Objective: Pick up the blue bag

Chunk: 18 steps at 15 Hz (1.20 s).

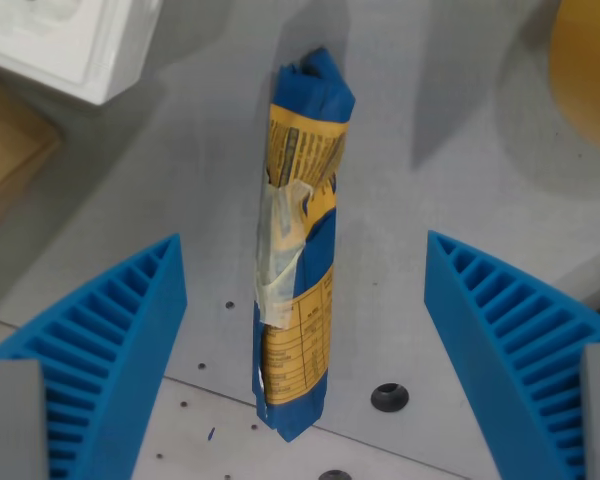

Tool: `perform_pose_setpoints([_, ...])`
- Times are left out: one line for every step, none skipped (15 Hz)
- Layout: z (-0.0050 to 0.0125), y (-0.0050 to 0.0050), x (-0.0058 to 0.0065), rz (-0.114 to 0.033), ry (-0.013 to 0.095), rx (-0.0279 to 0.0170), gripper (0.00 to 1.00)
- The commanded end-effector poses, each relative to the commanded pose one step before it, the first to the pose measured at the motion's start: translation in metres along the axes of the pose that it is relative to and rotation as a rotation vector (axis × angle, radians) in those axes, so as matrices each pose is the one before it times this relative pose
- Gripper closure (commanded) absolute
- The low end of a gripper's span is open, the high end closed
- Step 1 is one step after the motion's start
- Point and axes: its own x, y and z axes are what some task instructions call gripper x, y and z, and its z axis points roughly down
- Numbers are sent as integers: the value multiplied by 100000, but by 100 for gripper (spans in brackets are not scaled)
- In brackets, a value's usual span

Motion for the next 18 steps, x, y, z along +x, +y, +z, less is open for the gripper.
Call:
perform_pose_setpoints([-663, -623, -1315, -3195, 10866, -8786, 0])
perform_pose_setpoints([28, -6, 33, 426, 6, 2, 0])
perform_pose_setpoints([29, -3, 41, 273, -8, -9, 0])
perform_pose_setpoints([29, -2, 43, 70, -8, 11, 0])
perform_pose_setpoints([500, 14, 244, 127, 5, -3, 0])
perform_pose_setpoints([500, -25, 206, 130, -37, 31, 0])
perform_pose_setpoints([500, 42, 224, 92, -54, 19, 0])
perform_pose_setpoints([500, 92, 144, 124, -154, 49, 0])
perform_pose_setpoints([500, 16, -41, 145, -389, 170, 0])
perform_pose_setpoints([500, -79, 2, 59, -205, 80, 0])
perform_pose_setpoints([500, -81, 53, 42, -172, 67, 100])
perform_pose_setpoints([0, 0, 0, 0, 0, 0, 100])
perform_pose_setpoints([0, 0, 0, 0, 0, 0, 100])
perform_pose_setpoints([0, 0, 0, 0, 0, 0, 100])
perform_pose_setpoints([0, 0, 0, 0, 0, 0, 100])
perform_pose_setpoints([0, 0, 0, 0, 0, 0, 100])
perform_pose_setpoints([0, 0, 0, 0, 0, 0, 100])
perform_pose_setpoints([0, 0, 0, 0, 0, 0, 100])
